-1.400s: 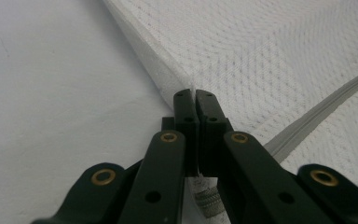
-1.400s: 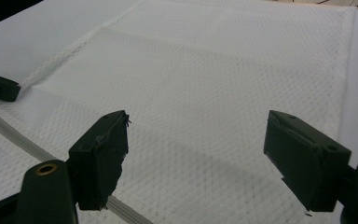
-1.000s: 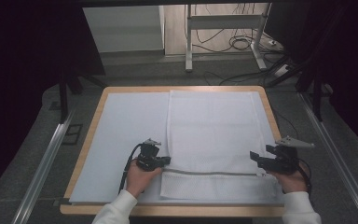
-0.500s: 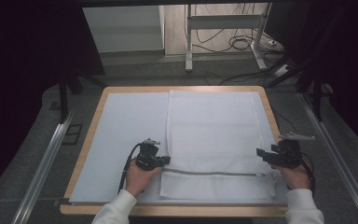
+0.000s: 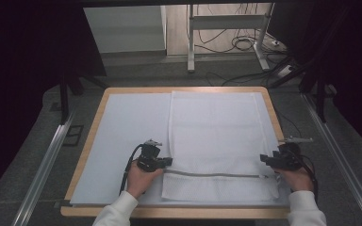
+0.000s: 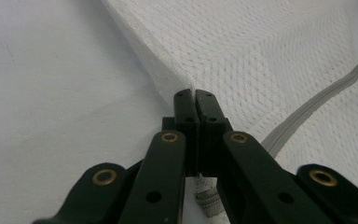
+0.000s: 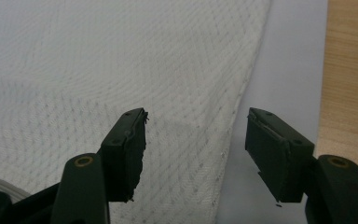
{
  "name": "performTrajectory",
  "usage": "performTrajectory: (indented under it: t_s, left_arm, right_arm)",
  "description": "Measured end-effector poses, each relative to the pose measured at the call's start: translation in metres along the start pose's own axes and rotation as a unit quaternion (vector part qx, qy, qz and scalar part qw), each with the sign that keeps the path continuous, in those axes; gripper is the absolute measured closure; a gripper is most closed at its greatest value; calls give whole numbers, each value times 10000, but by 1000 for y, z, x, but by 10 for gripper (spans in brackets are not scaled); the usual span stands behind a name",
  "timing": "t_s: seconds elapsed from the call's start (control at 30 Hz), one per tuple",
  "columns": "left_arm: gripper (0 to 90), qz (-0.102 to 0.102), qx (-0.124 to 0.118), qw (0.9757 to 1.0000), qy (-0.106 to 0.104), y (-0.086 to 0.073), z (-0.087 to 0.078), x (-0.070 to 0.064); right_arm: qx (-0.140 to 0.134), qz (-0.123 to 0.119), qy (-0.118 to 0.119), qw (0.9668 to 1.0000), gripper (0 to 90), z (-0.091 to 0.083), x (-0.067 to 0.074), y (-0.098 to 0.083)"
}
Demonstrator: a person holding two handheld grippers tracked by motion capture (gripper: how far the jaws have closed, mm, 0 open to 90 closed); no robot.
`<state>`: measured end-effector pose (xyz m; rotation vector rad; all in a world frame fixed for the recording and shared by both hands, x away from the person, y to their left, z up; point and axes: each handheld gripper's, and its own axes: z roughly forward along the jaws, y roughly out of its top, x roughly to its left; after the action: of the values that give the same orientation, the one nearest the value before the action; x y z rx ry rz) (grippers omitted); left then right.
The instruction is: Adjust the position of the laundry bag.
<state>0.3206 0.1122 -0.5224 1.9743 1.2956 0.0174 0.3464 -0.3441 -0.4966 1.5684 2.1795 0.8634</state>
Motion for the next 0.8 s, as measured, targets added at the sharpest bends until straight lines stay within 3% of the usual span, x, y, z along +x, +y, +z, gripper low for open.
performTrajectory:
  t_s: [0.37, 0.8]
  left_arm:
    - [899, 0, -5, 10000, -27, 0, -1, 0]
    - [899, 12, -12, 10000, -37, 0, -1, 0]
  right_arm:
    - [67, 108, -27, 9999, 394, 2, -3, -2]
    - [200, -55, -89, 9997, 474, 7, -1, -4]
